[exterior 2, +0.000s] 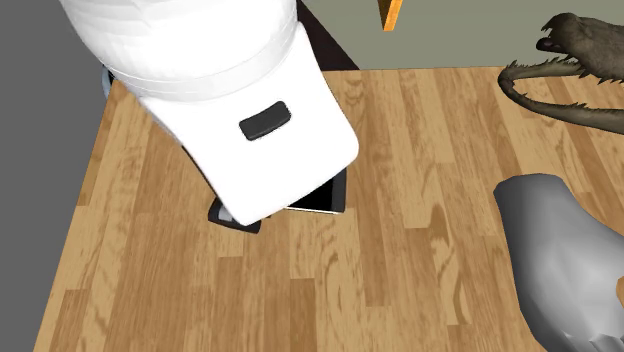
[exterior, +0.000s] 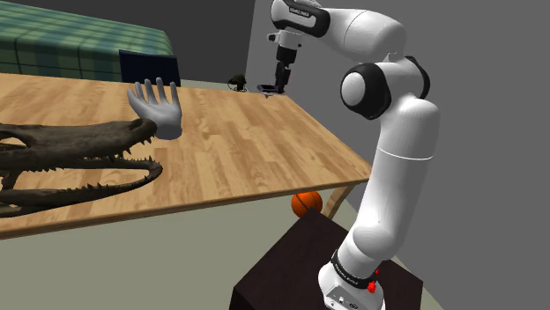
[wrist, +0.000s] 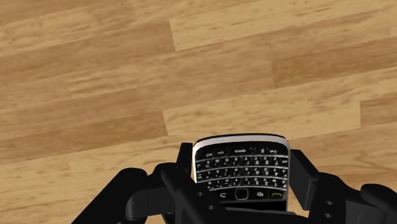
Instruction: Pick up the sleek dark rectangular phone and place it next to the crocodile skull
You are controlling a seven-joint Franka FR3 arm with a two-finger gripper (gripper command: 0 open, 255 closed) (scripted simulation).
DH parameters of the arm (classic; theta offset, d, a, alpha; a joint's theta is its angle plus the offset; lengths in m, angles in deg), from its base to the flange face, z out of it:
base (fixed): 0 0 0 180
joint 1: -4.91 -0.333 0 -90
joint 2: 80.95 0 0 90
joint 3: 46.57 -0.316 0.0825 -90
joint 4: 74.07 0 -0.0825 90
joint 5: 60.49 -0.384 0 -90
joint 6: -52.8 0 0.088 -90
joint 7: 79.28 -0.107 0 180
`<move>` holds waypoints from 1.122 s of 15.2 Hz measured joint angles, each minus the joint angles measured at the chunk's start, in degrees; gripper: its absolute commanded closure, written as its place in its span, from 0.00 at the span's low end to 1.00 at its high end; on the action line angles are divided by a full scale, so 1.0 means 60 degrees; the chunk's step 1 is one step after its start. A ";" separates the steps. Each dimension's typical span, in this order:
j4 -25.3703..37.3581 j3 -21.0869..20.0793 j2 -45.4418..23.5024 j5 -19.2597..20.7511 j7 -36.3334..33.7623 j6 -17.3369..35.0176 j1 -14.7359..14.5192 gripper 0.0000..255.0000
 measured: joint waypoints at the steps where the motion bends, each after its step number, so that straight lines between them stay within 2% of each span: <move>1: 0.0229 0.0003 -0.0076 -0.0035 0.0007 -0.0158 0.0033 1.00; 10: 0.2552 0.0045 -0.0881 -0.0440 0.0116 -0.1738 0.0489 1.00; 17: 0.0311 -0.0395 0.0883 0.0421 -0.1335 -0.1063 -0.0967 1.00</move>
